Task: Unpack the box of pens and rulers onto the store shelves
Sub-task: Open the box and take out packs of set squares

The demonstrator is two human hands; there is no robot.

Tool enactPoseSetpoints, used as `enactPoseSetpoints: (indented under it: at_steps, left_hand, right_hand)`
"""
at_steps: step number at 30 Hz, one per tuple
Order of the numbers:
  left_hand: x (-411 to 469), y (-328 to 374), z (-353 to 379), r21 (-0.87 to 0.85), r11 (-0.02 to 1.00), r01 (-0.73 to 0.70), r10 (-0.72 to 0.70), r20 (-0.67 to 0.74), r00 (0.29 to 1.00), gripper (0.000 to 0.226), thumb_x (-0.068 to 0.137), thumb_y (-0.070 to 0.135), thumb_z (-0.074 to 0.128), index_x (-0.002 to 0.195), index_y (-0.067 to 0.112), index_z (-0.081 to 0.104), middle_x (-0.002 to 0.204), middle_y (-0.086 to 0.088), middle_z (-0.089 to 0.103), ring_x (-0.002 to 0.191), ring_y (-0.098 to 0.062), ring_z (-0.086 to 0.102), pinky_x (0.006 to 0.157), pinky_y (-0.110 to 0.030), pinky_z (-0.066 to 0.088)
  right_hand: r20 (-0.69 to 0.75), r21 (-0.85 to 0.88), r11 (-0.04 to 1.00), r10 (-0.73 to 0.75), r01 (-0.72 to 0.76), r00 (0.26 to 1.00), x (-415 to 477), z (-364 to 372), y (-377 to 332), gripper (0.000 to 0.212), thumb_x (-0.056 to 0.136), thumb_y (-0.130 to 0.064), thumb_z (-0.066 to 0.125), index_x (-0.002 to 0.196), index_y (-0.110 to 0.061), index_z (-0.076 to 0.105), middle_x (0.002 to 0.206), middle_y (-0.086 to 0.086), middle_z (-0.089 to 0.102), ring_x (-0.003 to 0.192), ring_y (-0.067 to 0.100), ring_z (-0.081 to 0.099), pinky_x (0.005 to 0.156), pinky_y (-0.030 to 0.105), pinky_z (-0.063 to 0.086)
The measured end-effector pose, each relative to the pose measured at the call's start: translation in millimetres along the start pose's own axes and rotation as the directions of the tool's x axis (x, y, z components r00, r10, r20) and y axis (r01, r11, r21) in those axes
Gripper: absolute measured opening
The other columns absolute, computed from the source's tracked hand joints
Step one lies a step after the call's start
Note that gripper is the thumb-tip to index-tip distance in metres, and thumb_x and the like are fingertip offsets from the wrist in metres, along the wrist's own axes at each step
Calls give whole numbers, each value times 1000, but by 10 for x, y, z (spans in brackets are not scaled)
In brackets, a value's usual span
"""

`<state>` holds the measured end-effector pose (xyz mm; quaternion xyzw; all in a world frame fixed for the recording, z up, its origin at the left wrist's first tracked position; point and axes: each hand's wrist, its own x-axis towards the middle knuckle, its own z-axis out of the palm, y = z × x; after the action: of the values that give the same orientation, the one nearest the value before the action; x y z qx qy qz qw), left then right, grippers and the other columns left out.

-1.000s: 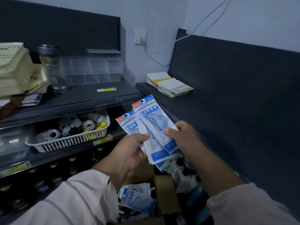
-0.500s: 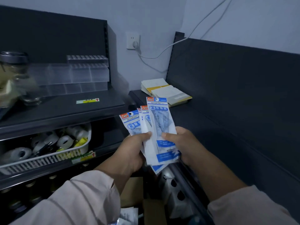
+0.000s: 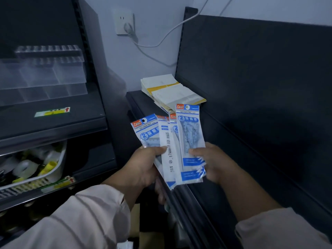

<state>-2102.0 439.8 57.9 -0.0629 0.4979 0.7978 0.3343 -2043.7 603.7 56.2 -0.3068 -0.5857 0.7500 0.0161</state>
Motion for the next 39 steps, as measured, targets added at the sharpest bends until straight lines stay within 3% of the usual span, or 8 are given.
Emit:
enactPoseSetpoints:
  at_steps: [4,8,16,22,28,31,35,39]
  left_hand:
    - [166,-39,163,-74,996,47,-47,11,999,21,95,6,47,107,11,64,101,-14,72,89,-29,69,70,-43,54]
    - [338,-77,229,-3,998,56,-56,-12,998,27,91,0,51,114,8,60,106,-17,70,96,-35,67,77,-48,55]
    - [618,-169,381,128,991,28,-6,-172,985,25,84,-12,57,105,2,59,93,-18,71,72,-31,70,56,-43,58]
    - [755,-168,363,68,997,23,-6,-242,970,23,86,-10,56,102,6,61,88,-13,70,74,-29,67,54,-38,53]
    - [863,-185,448,83,996,31,-11,-232,973,23,85,-7,59,102,7,61,93,-14,72,78,-32,71,57,-43,56]
    - [904,-203,489,92,995,25,-3,-235,972,24,84,-7,60,103,7,61,94,-14,73,79,-32,71,61,-45,56]
    - [927,-255,562,93,995,45,-24,-215,976,24,85,-6,60,104,8,63,95,-13,73,80,-31,71,64,-45,57]
    - [924,-321,659,93,994,50,-31,-194,980,28,84,-6,60,109,6,62,96,-12,73,80,-27,71,62,-41,57]
  right_hand:
    - [-8,-14,1000,28,-28,1000,150,-146,-33,26,86,0,63,111,-8,63,98,15,73,88,34,71,78,53,56]
    - [-70,-17,1000,20,-21,997,245,-347,-103,24,86,0,64,106,-11,64,93,13,74,81,30,71,64,41,57]
    - [-115,-42,998,51,-56,992,410,-656,-173,26,89,4,58,110,-10,60,102,18,70,86,35,69,68,50,56]
    - [-225,-282,958,-20,-46,974,708,-1084,-337,32,86,10,54,112,-9,60,97,14,68,87,33,66,78,49,54]
    - [-215,-545,838,-143,3,966,1028,-1288,-454,48,80,8,62,121,-17,56,113,10,66,96,27,65,87,48,54]
    - [-175,-751,659,-251,36,952,1103,-1297,-447,72,82,1,65,144,-20,36,137,7,52,117,25,55,98,37,47]
    - [13,-980,168,-478,107,878,1040,-1224,-306,63,89,-13,53,148,-21,31,155,6,25,137,28,31,112,35,29]
    - [138,-990,-37,-361,133,922,975,-1263,39,48,99,-33,36,147,-27,29,159,-2,15,142,23,20,114,40,22]
